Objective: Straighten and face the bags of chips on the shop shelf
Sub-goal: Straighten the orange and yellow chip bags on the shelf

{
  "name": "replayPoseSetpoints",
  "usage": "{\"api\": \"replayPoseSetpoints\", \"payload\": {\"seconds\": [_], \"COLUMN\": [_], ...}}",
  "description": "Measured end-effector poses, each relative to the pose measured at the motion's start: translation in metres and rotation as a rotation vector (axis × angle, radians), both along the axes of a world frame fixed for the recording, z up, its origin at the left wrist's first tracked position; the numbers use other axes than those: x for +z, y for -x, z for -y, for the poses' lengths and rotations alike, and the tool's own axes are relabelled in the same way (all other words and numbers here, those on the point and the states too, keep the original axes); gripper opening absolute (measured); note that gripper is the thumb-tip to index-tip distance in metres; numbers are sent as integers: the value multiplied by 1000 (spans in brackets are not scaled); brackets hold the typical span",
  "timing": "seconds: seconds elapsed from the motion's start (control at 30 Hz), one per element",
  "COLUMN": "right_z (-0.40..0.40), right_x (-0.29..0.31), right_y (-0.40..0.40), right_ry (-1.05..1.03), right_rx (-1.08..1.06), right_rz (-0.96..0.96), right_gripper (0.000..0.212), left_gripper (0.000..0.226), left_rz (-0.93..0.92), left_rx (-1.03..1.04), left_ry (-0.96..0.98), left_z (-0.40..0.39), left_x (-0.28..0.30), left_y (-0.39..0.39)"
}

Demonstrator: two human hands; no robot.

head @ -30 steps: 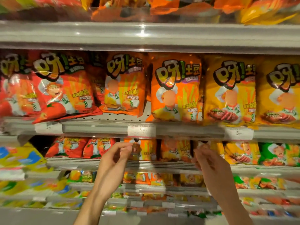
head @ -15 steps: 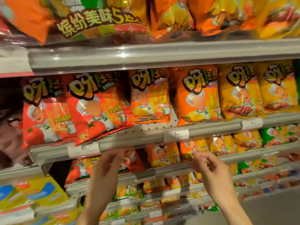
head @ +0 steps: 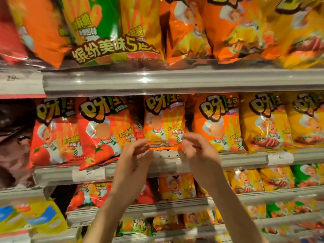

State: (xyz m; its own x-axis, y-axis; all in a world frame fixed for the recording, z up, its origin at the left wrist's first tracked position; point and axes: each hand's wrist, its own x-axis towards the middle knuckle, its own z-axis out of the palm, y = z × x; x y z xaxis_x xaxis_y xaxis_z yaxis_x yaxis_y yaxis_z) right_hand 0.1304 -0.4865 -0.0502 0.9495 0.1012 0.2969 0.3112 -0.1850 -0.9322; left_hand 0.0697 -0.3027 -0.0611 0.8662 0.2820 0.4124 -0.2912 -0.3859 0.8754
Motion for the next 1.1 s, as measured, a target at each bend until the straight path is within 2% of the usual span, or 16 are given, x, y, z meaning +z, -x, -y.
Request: {"api": "replayPoseSetpoints", "payload": {"seconds": [0.1, 0.2, 0.27, 0.4, 0.5, 0.53, 0.6, 0.8, 0.9, 1.1], "right_z": [-12, -25, -33, -43, -44, -45, -44, -41, -38, -32], "right_x": [15, 26, 30, 29, 28, 28, 27, 30, 29, 32], "right_y": [-30, -58, -71, -92, -100, -102, -103, -100, -99, -100], "right_ry": [139, 141, 188, 144, 114, 115, 116, 86, 124, 144], "right_rx": [3, -2, -32, 8, -3, -1, -10, -14, 17, -30], "right_rz": [124, 81, 49, -23, -107, -118, -129, -138, -158, -108], "right_gripper": [49, 63, 74, 82, 84, 84, 81, 60, 39, 31], "left_gripper": [40, 70, 78, 77, 51, 37, 33, 57, 61, 76], "left_rz": [21, -28, -71, -291, -318, -317, -314, -263, -267, -282], "left_rx": [127, 220, 231, 228, 207, 196, 165, 144, 148, 118], "left_ry": [-108, -208, -194, -37, 100, 128, 149, 114, 97, 93], "left_z": [6, 14, 19, 16, 14, 13, 15, 14, 17, 18], "left_x": [14, 30, 41, 59, 63, 61, 61, 52, 53, 47], "left_y": [-44, -82, -101, -128, -139, -141, -141, -141, -136, -123]}}
